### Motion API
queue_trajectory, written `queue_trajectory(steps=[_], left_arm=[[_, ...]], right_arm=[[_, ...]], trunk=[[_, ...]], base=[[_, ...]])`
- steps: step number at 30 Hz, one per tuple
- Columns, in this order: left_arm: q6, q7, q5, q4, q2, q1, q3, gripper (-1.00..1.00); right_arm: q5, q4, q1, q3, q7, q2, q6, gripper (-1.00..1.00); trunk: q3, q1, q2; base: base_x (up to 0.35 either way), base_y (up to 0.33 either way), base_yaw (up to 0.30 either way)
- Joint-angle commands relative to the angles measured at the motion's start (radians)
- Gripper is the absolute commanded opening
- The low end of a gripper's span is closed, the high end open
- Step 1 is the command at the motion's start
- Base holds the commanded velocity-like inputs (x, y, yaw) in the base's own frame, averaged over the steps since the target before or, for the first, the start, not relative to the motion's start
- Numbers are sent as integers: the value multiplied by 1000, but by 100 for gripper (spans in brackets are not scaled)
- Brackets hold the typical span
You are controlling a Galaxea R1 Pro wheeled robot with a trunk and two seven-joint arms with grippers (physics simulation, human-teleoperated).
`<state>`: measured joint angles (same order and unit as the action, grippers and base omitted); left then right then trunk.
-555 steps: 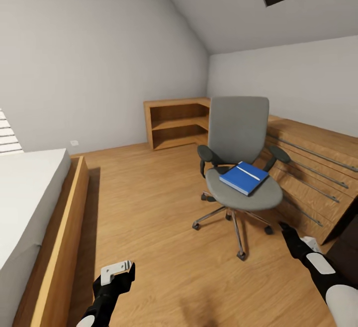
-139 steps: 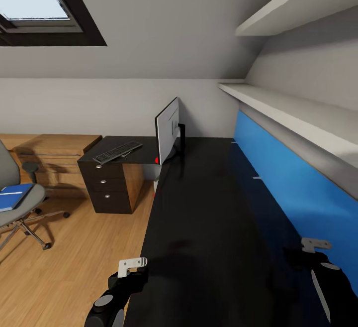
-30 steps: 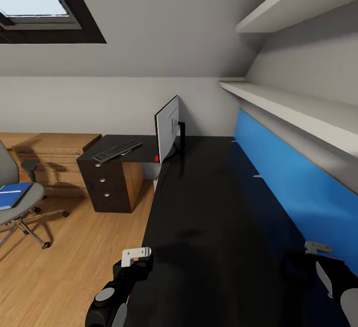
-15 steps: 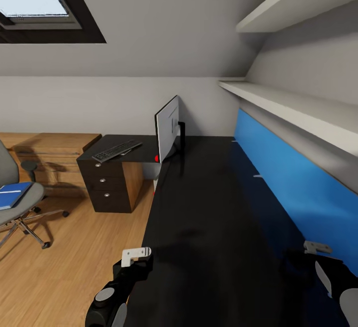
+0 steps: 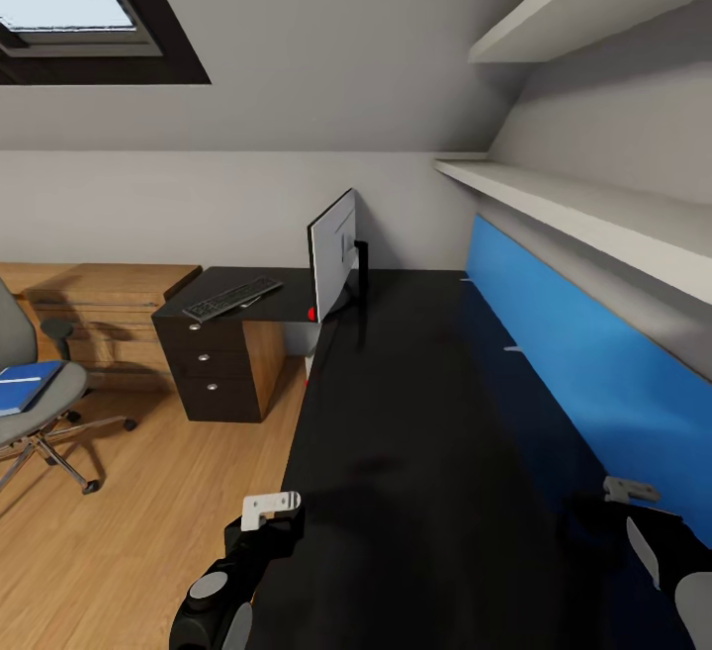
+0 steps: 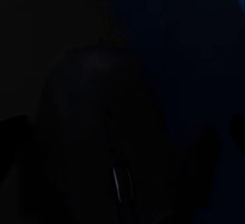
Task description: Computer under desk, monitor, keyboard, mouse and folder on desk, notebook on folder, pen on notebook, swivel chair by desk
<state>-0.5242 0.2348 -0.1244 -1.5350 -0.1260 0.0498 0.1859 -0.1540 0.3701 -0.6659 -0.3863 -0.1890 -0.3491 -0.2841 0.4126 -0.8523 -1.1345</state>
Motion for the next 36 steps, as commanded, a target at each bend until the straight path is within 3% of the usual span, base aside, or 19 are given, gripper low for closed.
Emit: queue_trajectory(steps=[1, 2, 3, 29, 30, 36], left_arm=[[-4, 9, -11, -1, 0, 1, 2, 100], [-4, 9, -11, -1, 0, 1, 2, 100], [-4, 9, -11, -1, 0, 1, 2, 100], [-5, 9, -11, 2, 2, 1, 1, 100], [-5, 9, -9, 3, 3, 1, 1, 100], [-5, 9, -9, 3, 3, 1, 0, 100]], right_arm=[[-21, -7, 0, -5, -8, 1, -6, 100], [-21, -7, 0, -5, -8, 1, -6, 100], [-21, -7, 0, -5, -9, 1, -6, -100], [-24, 60, 0, -3, -44, 2, -6, -100], [-22, 118, 0, -5, -44, 6, -24, -100], [-22, 122, 0, -5, -44, 7, -30, -100]], trunk=[[1, 0, -1], [1, 0, -1], [1, 0, -1], [1, 0, -1], [-2, 4, 6], [-21, 27, 48]], base=[[0, 0, 0], [0, 0, 0], [0, 0, 0], [0, 0, 0], [0, 0, 0], [0, 0, 0]])
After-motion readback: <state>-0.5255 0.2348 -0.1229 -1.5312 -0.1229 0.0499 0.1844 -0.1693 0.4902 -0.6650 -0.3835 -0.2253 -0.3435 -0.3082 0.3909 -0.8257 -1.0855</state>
